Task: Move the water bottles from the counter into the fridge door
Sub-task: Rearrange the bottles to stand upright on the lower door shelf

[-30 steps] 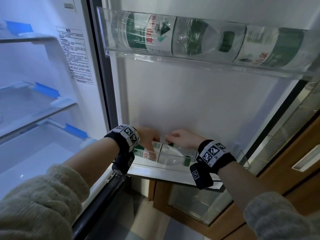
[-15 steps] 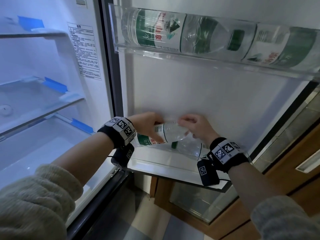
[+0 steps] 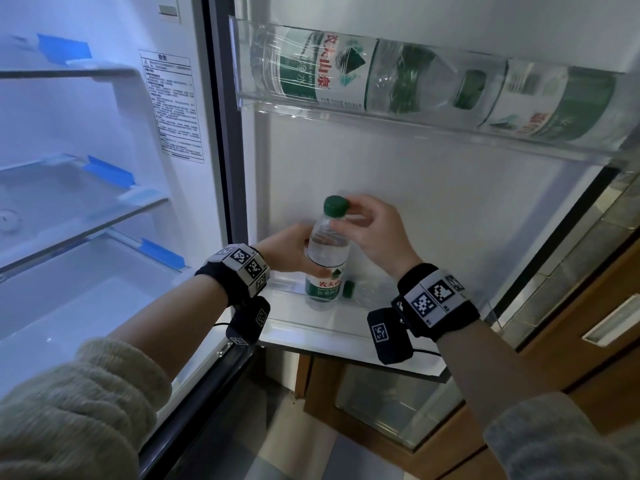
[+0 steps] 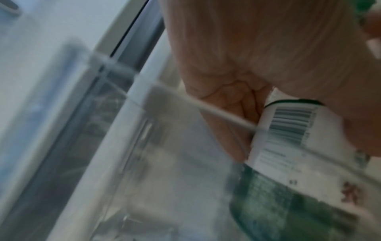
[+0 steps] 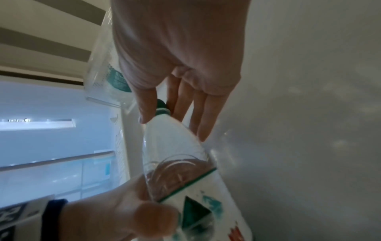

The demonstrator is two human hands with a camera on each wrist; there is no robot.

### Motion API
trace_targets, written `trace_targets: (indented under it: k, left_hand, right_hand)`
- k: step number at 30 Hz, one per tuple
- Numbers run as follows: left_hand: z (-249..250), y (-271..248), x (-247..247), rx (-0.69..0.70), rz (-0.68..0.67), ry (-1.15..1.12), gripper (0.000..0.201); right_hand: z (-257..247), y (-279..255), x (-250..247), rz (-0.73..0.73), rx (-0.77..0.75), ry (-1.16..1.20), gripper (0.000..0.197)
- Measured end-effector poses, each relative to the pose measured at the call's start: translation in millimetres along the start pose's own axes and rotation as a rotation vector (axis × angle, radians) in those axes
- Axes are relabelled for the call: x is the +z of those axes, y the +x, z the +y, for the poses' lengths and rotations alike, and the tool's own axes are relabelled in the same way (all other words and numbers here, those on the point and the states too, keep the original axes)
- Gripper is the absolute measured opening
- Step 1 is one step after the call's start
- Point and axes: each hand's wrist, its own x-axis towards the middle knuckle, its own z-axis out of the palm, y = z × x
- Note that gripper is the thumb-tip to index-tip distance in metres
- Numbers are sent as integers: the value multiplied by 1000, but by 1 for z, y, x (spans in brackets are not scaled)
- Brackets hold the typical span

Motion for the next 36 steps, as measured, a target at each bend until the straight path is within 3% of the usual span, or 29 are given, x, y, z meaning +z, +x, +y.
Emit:
trace_targets:
  k: [6, 11, 16, 21, 24, 30, 34, 36]
  left_hand:
    - [-3, 6, 0, -86, -46, 4, 56]
    - [0, 6, 14, -74, 52, 24, 59]
    - [-5, 3, 27, -104, 226, 25, 56]
    - [-6, 8, 26, -111, 184, 28, 45]
    - [-7, 12, 27, -121, 176, 78, 44]
    - [-2, 10, 28, -147, 134, 208, 28]
    - [-20, 4, 41, -199, 33, 290, 57]
    - [-24, 2, 45, -197, 33, 237, 58]
  right_hand:
    - [9, -2, 5, 36, 31, -49, 46]
    - [7, 0, 9, 96, 79, -102, 44]
    - [9, -1, 14, 160, 100, -155, 37]
    - [22, -5, -2, 132, 181, -126, 17]
    - [39, -12, -16, 36, 288, -272, 14]
    - [50, -30, -35, -213, 559, -876, 29]
    - [48, -41, -41, -402, 686, -958, 50]
    - [52, -43, -40, -447, 697, -997, 49]
